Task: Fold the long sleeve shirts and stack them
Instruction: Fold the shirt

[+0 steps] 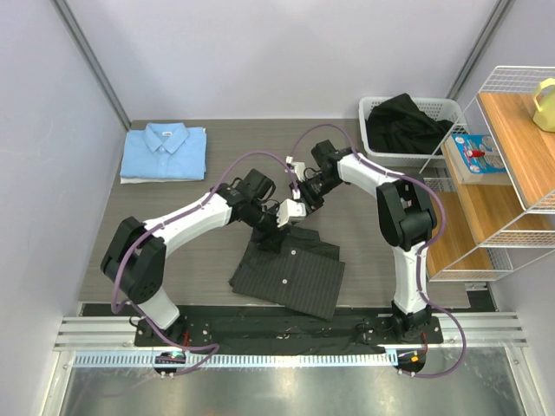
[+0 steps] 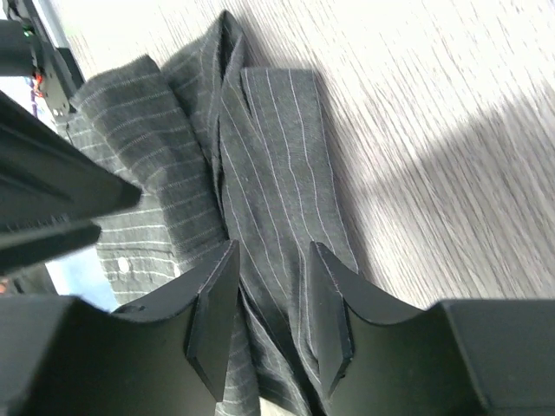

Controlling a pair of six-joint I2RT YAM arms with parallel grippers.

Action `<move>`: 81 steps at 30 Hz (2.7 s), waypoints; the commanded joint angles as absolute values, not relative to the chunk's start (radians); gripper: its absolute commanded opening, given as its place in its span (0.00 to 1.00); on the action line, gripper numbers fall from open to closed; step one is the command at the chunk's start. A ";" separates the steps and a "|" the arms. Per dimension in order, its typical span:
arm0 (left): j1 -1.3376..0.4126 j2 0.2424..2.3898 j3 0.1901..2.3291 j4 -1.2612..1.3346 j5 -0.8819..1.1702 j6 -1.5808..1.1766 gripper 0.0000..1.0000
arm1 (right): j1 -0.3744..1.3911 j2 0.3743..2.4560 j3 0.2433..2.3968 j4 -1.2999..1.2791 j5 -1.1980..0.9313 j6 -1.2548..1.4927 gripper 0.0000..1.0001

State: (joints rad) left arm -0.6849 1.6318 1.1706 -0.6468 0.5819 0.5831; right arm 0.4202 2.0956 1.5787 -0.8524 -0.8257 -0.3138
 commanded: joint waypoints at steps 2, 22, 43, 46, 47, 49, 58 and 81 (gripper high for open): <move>-0.684 1.707 1.183 -0.618 0.664 0.581 0.58 | 0.433 2.137 1.595 -0.799 -0.853 -0.259 0.41; -0.578 1.816 1.333 -0.681 0.775 0.488 0.05 | 0.437 2.215 1.585 -0.801 -0.793 -0.342 0.34; -0.453 1.980 1.463 -0.687 0.802 0.483 0.31 | 0.402 2.154 1.701 -0.903 -0.697 -0.399 0.49; -0.448 1.979 1.500 -0.765 0.801 0.494 0.43 | 0.376 2.115 1.749 -0.963 -0.635 -0.432 0.56; -0.437 1.973 1.508 -0.779 0.793 0.492 0.45 | 0.352 2.105 1.759 -0.977 -0.620 -0.451 0.58; -0.413 1.944 1.500 -0.798 0.788 0.480 0.52 | 0.322 2.069 1.778 -1.023 -0.603 -0.468 0.64; -0.316 1.917 1.471 -0.907 0.787 0.499 0.70 | 0.270 1.907 1.568 -1.059 -0.632 -0.514 0.80; -0.227 2.072 1.520 -0.933 0.885 0.339 0.01 | 0.296 1.920 1.448 -0.887 -0.532 -0.454 0.05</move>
